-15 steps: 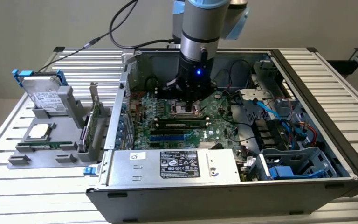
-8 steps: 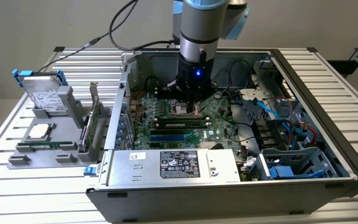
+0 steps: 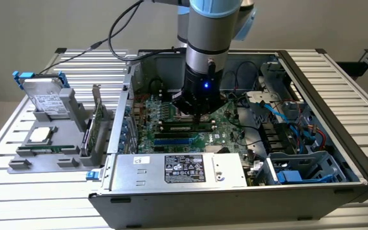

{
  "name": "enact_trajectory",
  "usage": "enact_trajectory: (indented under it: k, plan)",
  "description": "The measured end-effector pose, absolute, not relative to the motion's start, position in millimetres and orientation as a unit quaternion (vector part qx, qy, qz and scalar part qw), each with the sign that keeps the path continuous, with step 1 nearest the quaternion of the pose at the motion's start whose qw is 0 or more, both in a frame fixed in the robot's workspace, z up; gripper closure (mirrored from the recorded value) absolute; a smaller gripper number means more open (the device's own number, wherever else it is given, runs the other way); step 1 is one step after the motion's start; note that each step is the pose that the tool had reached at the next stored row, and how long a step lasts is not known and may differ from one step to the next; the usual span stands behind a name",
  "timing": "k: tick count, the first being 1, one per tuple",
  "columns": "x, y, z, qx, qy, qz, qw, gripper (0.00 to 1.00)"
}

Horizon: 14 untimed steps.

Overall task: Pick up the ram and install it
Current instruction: 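Press down the ram until it locks into place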

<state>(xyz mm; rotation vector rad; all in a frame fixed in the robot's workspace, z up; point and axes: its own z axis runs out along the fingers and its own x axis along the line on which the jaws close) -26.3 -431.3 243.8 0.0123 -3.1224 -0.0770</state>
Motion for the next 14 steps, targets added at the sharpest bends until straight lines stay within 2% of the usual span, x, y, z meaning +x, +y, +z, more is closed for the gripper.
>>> enact_trajectory:
  k: [14]
  plan:
    - [-42.2, -435.7, 244.9, 0.004, -1.0, -0.025, 0.009, 0.9]
